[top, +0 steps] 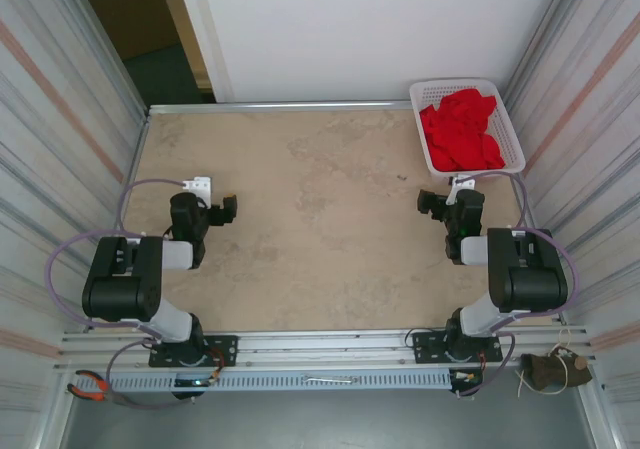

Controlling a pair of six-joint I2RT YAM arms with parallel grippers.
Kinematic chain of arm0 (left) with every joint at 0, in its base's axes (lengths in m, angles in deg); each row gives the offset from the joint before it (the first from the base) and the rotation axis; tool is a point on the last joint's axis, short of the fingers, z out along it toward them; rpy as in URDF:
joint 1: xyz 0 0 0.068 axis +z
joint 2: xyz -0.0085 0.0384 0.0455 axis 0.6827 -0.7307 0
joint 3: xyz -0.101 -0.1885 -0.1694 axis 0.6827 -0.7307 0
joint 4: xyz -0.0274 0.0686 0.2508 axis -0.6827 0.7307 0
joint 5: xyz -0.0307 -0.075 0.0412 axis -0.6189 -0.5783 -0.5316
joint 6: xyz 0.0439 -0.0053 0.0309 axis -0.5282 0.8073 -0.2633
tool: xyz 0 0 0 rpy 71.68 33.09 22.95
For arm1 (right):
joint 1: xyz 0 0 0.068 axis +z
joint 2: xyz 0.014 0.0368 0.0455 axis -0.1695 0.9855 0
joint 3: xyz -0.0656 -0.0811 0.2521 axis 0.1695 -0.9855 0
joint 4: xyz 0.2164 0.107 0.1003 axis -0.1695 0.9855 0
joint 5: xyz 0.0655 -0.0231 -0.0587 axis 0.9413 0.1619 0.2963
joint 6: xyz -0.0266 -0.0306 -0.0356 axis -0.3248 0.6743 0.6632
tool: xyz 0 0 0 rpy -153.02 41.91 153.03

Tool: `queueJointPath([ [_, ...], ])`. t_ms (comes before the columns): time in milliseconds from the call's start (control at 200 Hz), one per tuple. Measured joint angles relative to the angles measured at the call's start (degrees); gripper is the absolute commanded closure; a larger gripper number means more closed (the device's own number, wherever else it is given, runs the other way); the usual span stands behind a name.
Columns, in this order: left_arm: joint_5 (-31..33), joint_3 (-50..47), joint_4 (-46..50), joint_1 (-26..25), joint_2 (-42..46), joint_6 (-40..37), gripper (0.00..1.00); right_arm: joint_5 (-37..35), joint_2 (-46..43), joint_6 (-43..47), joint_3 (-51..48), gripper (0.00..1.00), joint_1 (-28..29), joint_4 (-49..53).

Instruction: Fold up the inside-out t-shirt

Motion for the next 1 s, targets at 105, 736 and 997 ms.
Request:
queueJointPath([
  [105,0.00,0.00,0.02,0.00,0.00,0.00,0.01,-0.02,0.00,0.00,0.00,0.01,0.00,0.00],
  [736,0.02,0.74,0.59,0.00,-0.02,-0.17,0.01,0.02,0.00,0.00,0.33,0.01,-0.02,0.39],
  [997,0.02,0.74,0.57,0.00,-0.02,-0.17,0.01,0.02,0.00,0.00,0.33,0.01,-0.02,0.39],
])
